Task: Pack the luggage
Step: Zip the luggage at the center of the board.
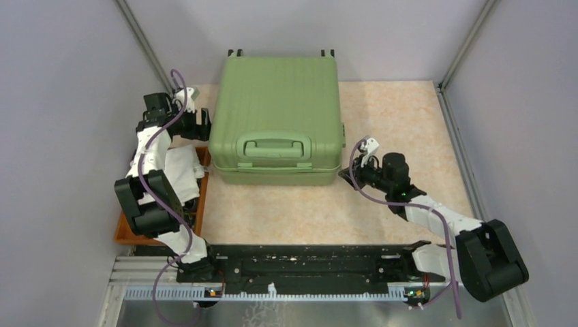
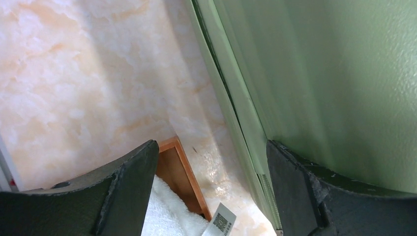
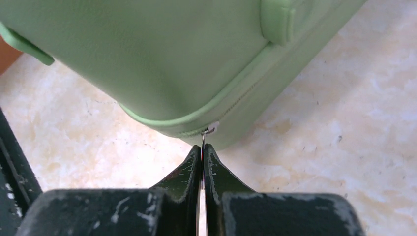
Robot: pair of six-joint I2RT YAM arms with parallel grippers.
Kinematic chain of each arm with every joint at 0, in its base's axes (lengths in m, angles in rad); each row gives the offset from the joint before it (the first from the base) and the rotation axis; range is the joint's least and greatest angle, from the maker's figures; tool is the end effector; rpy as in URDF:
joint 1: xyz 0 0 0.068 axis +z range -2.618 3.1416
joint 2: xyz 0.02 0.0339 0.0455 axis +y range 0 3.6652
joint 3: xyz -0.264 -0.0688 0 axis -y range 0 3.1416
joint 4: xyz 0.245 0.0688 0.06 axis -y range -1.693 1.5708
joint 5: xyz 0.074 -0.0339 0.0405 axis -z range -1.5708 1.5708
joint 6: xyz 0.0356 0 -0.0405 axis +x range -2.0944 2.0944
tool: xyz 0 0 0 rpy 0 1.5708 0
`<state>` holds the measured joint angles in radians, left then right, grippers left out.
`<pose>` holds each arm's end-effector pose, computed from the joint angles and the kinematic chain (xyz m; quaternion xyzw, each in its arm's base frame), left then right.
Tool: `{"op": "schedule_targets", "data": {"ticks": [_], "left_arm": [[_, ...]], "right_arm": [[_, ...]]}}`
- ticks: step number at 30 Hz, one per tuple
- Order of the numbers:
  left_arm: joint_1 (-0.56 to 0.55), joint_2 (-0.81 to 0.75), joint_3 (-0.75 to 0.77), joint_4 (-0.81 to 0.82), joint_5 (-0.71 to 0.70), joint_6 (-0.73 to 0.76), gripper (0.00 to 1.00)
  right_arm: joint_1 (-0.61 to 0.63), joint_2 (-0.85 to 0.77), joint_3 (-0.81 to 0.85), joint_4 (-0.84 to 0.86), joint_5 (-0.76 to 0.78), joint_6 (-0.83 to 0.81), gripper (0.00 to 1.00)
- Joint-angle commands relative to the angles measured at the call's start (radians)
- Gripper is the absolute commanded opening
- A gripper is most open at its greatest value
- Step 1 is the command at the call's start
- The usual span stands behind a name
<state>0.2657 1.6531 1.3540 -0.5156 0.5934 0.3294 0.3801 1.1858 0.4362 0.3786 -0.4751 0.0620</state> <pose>0.3570 0.0765 0.2864 0.1362 0.8849 -0.1563 0.4171 0.2164 0.1040 0.1969 -0.2582 0.7710 0.3098 0.4928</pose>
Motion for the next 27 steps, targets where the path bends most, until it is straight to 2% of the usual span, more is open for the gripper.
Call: {"op": "schedule_targets", "data": {"ticks": [1, 5, 11, 18, 22, 24, 27], "left_arm": [[-0.019, -0.065, -0.043, 0.011, 0.122, -0.101, 0.87], [-0.019, -0.08, -0.044, 0.009, 0.144, -0.136, 0.87], [-0.02, -0.11, -0.113, 0.008, 0.201, -0.183, 0.86], [-0.021, -0.11, -0.202, 0.071, 0.341, -0.296, 0.81], [-0.02, -0.103, -0.252, 0.136, 0.42, -0.389, 0.78], [-0.019, -0.108, -0.238, 0.115, 0.44, -0.345, 0.8], [-0.005, -0.128, -0.136, -0.034, 0.403, -0.133, 0.89]], "right_arm": [[0.032, -0.143, -0.107, 0.061, 0.009, 0.216, 0.0], [0.044, -0.209, -0.18, 0.127, -0.027, 0.297, 0.0], [0.088, -0.219, -0.21, 0.166, -0.046, 0.364, 0.0], [0.252, -0.37, -0.198, 0.106, 0.092, 0.281, 0.0], [0.278, -0.399, -0.188, 0.028, 0.16, 0.275, 0.0], [0.278, -0.404, -0.185, -0.016, 0.196, 0.295, 0.0], [0.278, -0.387, -0.169, -0.057, 0.249, 0.306, 0.0]]}}
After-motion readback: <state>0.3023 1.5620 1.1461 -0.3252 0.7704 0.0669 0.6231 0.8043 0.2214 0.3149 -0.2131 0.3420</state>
